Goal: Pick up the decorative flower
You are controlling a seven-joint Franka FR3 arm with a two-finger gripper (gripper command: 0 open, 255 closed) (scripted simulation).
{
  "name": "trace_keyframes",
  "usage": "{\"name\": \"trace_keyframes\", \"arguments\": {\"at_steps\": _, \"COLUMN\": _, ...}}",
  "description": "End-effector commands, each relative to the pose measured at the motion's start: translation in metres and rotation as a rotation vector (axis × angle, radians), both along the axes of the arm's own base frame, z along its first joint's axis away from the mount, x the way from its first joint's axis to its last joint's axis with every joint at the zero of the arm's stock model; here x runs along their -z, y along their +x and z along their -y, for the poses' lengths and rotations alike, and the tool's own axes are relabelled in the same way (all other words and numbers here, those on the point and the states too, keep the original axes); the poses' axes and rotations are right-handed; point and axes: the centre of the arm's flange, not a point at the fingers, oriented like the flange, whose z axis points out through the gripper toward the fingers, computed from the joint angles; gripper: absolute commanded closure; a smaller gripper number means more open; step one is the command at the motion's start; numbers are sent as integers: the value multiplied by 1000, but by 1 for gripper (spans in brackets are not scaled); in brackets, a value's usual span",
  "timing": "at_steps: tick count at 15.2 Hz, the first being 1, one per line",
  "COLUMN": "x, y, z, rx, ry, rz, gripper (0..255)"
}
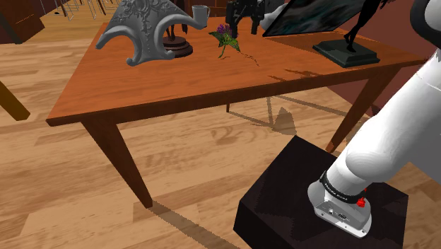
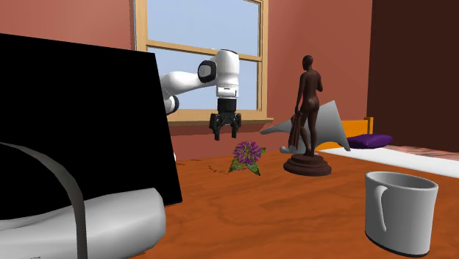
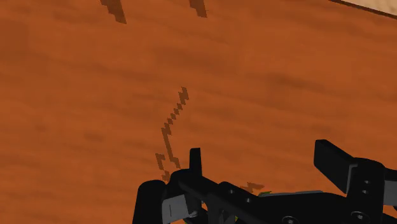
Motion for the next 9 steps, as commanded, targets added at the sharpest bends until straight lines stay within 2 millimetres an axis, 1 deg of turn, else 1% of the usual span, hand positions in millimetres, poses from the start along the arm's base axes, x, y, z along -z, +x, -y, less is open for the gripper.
{"name": "trace_keyframes", "arguments": {"at_steps": 1, "x": -4, "y": 27, "z": 10, "rx": 46, "ry": 0, "rz": -10, "gripper": 0}}
{"name": "trace_keyframes", "arguments": {"at_steps": 5, "x": -9, "y": 79, "z": 29, "rx": 133, "ry": 2, "rz": -31, "gripper": 0}}
{"name": "trace_keyframes", "arguments": {"at_steps": 6, "x": -10, "y": 81, "z": 30, "rx": 137, "ry": 2, "rz": -32, "gripper": 0}}
{"name": "trace_keyframes", "arguments": {"at_steps": 9, "x": 6, "y": 81, "z": 30, "rx": 137, "ry": 2, "rz": -32, "gripper": 0}}
